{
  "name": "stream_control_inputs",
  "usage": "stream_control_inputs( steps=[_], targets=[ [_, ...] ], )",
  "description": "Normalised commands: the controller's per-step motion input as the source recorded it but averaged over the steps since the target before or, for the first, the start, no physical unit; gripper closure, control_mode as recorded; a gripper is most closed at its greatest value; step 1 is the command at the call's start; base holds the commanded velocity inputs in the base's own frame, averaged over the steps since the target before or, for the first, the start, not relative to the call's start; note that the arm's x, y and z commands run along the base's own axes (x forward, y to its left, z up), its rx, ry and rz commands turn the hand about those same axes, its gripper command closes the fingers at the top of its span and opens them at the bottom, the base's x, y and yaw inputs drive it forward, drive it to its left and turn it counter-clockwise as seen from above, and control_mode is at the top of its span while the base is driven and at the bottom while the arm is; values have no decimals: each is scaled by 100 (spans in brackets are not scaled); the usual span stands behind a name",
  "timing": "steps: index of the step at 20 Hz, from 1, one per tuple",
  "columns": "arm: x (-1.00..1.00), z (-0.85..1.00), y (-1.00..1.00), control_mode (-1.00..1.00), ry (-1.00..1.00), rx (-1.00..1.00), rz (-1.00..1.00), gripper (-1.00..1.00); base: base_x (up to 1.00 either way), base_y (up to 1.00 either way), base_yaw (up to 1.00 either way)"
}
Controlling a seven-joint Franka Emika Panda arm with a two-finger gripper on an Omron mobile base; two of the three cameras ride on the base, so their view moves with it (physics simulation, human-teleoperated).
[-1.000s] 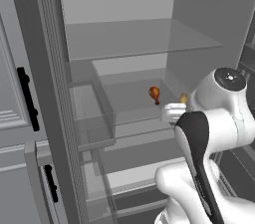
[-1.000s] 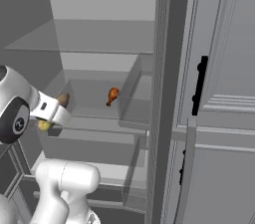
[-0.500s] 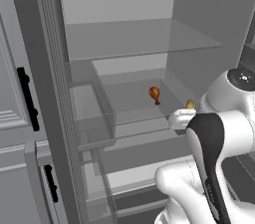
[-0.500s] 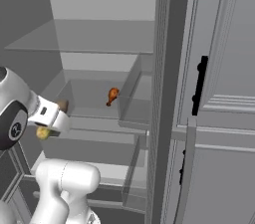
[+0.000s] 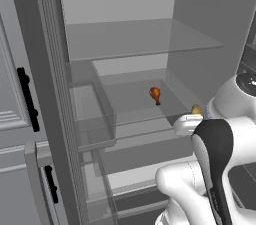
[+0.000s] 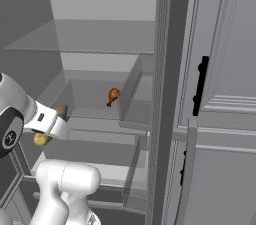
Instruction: Place one cucumber and one chicken drumstick in each tupperware on the nearby counter, to pack two identical lunches.
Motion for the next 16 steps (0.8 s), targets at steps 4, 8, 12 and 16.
stream_control_inputs(
  steps=[4, 8, 12, 16],
  targets=[
    [-12, 0, -1, -100, -1, 0, 0, 100, 0, 0, 0],
    [0, 0, 0, 100, 0, 0, 0, 100, -85, 0, 4],
    [0, 0, 0, 100, 0, 0, 0, 100, -94, 19, 11],
    [0, 0, 0, 100, 0, 0, 0, 100, -62, 51, 31]
  ],
)
